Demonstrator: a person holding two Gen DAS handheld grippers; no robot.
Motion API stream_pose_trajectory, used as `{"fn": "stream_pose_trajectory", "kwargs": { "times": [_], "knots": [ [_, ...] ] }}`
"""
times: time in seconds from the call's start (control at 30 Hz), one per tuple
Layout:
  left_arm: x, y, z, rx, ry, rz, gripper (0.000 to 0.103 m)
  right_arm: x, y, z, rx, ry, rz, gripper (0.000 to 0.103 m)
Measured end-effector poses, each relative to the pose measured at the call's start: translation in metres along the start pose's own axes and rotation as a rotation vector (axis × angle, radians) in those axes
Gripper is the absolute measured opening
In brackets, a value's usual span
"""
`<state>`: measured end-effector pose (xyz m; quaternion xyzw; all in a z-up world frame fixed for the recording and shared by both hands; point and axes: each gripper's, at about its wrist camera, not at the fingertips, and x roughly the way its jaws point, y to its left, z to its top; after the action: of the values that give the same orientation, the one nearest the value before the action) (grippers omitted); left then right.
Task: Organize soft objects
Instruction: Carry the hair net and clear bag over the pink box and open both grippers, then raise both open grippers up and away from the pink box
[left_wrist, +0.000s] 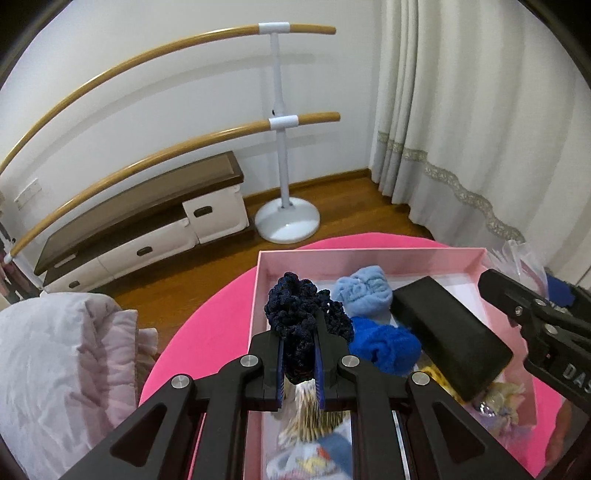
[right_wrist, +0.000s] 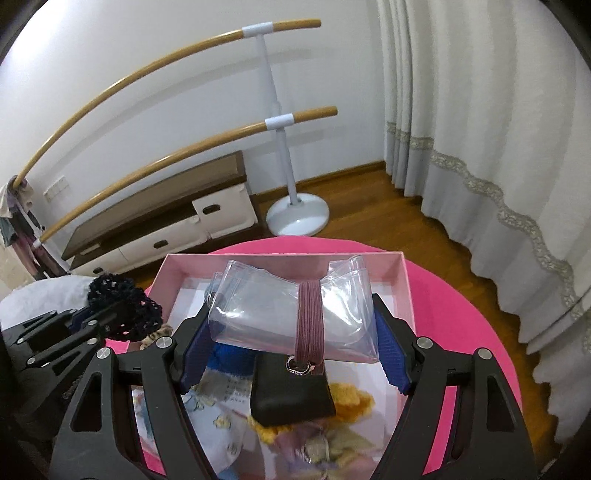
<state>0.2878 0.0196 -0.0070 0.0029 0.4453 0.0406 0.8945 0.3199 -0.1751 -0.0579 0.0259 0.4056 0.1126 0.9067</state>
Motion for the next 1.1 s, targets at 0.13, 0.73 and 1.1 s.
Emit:
{"fn": "stream_pose_trajectory", "kwargs": {
  "times": [0.13, 0.73, 1.1],
  "knots": [
    [0.017, 0.008, 0.02, 0.024, 0.01, -0.069, 0.016, -0.004, -0.002, 0.002, -0.03, -0.019, 0.006, 0.083],
    [0.003, -0.006, -0.01, 0.056, 0.019, 0.008, 0.09, -0.029, -0.006, -0.013, -0.008, -0.014, -0.083, 0.092],
    [-0.043, -0.011, -0.032, 0.026, 0.024, -0.027, 0.09, -0.072, -0.002, -0.042, 0.014, -0.035, -0.14, 0.092]
  ]
}}
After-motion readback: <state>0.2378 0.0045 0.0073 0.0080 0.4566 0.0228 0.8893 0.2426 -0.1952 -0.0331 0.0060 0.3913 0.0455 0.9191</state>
